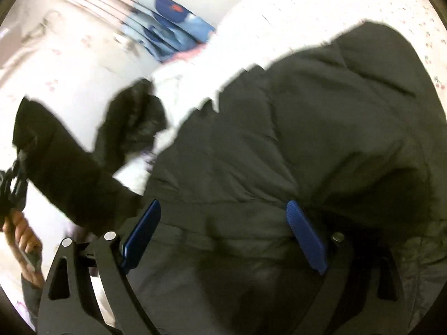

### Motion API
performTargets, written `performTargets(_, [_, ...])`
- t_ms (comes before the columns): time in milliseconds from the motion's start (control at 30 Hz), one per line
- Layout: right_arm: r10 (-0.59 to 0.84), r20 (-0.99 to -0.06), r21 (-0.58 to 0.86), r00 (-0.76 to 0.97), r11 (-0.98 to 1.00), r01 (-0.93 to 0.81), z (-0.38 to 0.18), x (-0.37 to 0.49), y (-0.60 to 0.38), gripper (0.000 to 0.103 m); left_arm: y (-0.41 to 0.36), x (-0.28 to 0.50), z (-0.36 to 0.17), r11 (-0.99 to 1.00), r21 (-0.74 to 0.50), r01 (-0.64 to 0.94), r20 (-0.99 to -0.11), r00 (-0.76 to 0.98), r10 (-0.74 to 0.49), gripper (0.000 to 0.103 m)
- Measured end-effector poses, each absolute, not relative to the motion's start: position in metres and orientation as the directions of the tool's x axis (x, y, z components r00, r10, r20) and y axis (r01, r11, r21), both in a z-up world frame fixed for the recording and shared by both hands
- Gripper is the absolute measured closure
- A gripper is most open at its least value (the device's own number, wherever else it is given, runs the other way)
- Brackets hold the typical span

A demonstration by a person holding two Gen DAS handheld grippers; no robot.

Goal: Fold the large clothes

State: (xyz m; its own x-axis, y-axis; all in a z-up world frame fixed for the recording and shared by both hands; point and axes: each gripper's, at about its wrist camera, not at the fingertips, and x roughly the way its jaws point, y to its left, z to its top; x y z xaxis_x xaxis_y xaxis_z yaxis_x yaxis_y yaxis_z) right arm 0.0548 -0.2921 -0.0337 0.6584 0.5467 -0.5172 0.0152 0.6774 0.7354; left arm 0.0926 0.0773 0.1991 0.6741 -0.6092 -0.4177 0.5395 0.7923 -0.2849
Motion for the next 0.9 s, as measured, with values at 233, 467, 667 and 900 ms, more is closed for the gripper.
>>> performTargets(233, [0.579, -0.188, 0.902, 0.793, 0.421, -0.094, -0.006, 0.04, -0.341, 0.011, -0.077, 0.098, 0.185, 0.539, -0.382, 0.751, -0.338, 0.429, -0.838, 0.095])
performTargets(467, [0.61, -0.021, 0.998, 0.792, 0.065, -0.023, -0.05, 0.06, -0.391, 0.007, -0.199, 0.124, 0.021, 0.464, -0.552, 0.693, -0.525, 0.143, -0.839, 0.095])
performTargets(667, [0.604, -0.103, 0.994, 0.791, 0.032, 0.105, -0.076, 0.069, -0.399, 0.007, -0.21, 0.111, -0.046, 0.552, -0.514, 0.656, -0.71, 0.036, -0.703, 0.075])
performTargets(900, [0.607, -0.295, 0.929, 0.738, 0.363, 0.073, -0.052, 0.099, -0.368, 0.085, -0.113, 0.088, 0.041, 0.643, -0.291, 0.708, -0.708, 0.293, -0.642, 0.021])
